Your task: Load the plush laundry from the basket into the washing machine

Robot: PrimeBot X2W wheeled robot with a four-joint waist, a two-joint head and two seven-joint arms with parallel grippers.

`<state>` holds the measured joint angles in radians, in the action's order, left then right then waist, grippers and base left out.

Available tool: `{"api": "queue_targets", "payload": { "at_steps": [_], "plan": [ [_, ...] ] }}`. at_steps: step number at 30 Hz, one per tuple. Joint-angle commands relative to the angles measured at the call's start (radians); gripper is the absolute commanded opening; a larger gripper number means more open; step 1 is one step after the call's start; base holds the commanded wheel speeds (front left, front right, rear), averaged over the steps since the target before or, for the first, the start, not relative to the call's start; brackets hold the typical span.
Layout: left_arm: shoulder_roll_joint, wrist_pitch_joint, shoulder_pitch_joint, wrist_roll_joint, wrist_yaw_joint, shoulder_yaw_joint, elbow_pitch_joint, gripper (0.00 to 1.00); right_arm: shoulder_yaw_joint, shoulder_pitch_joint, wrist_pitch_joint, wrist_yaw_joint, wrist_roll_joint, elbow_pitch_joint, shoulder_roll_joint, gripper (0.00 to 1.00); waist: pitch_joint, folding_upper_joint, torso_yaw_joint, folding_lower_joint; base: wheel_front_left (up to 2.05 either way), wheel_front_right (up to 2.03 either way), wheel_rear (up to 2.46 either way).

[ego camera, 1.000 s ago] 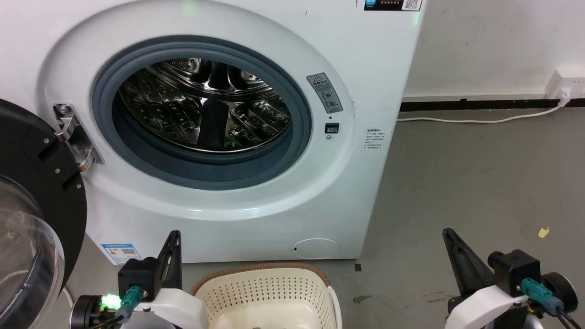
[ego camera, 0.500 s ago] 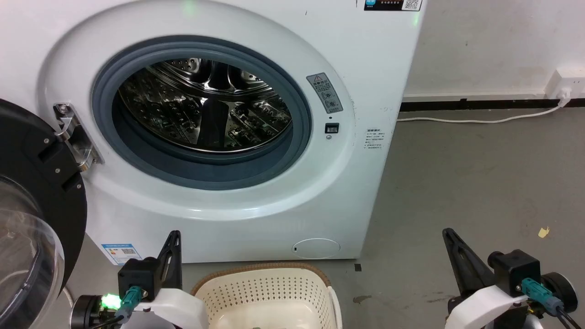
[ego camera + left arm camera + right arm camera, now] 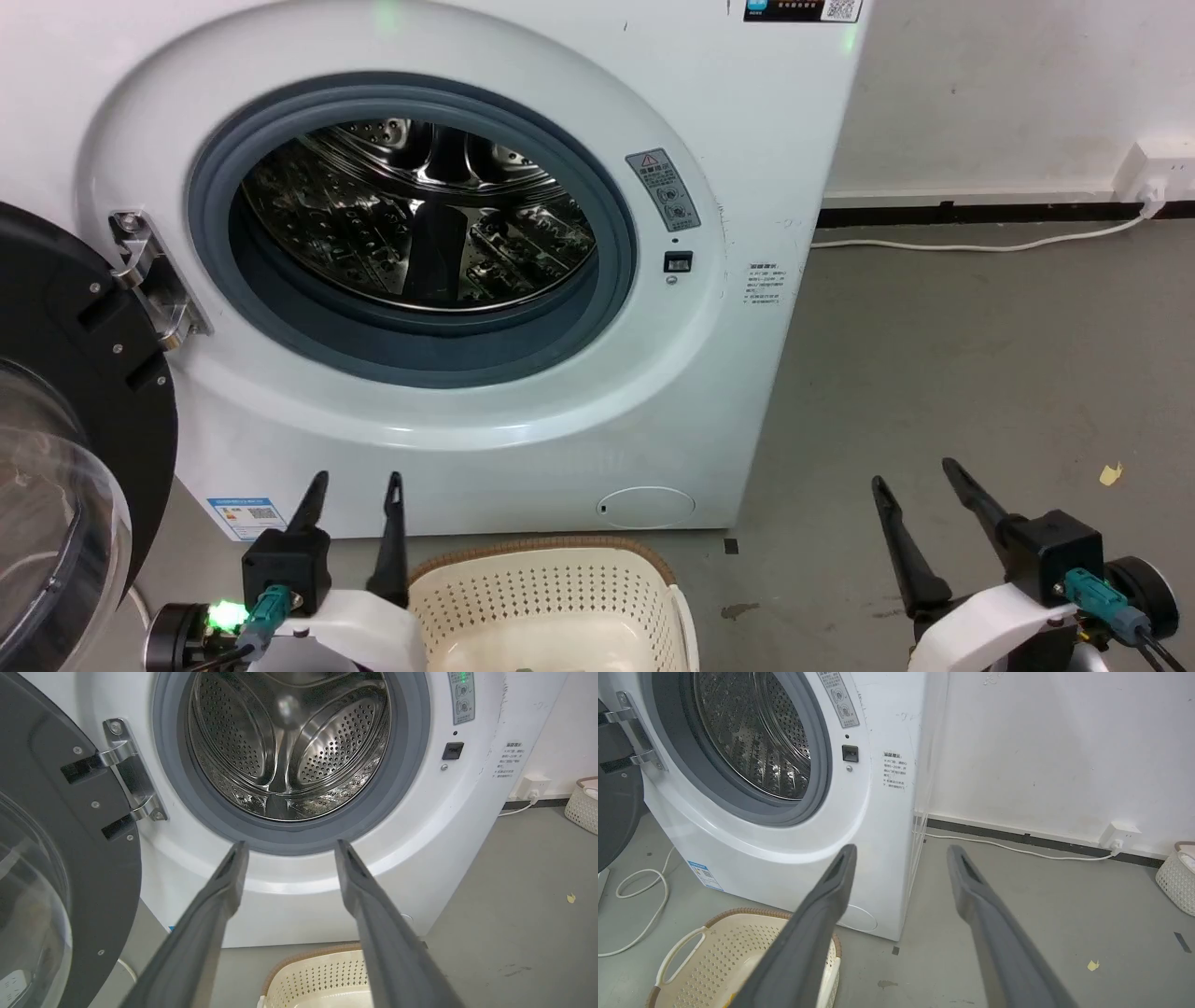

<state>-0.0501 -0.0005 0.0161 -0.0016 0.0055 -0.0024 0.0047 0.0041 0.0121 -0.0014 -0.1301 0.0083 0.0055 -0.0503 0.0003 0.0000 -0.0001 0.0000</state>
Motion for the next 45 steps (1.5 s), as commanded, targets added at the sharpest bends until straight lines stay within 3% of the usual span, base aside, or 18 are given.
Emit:
{"api": "queue_targets", "payload": {
  "at_steps": [1, 21, 45],
  "plan": [
    [0.0, -0.007, -0.001, -0.004, 0.001, -0.003, 0.0, 1.0, 0.0, 0.0, -0.006, 0.0, 0.007, -0.002, 0.0, 1.0, 0.001, 0.0, 0.0, 0.0, 0.0, 0.0, 0.0],
    [-0.005, -0.048, -0.041, -0.024, -0.009, -0.022, 0.077, 1.0, -0.008, -0.033, -0.048, 0.0, 0.038, -0.039, 0.0, 1.0, 0.091, 0.0, -0.026, 0.0, 0.0, 0.0, 0.0],
    [-0.079, -0.03, -0.194, -0.069, -0.047, -0.051, 0.363, 1.0, 0.029, -0.092, -0.096, 0.0, 0.105, -0.087, 0.0, 1.0, 0.293, 0.0, -0.118, 0.0, 0.0, 0.0, 0.0]
  ]
}}
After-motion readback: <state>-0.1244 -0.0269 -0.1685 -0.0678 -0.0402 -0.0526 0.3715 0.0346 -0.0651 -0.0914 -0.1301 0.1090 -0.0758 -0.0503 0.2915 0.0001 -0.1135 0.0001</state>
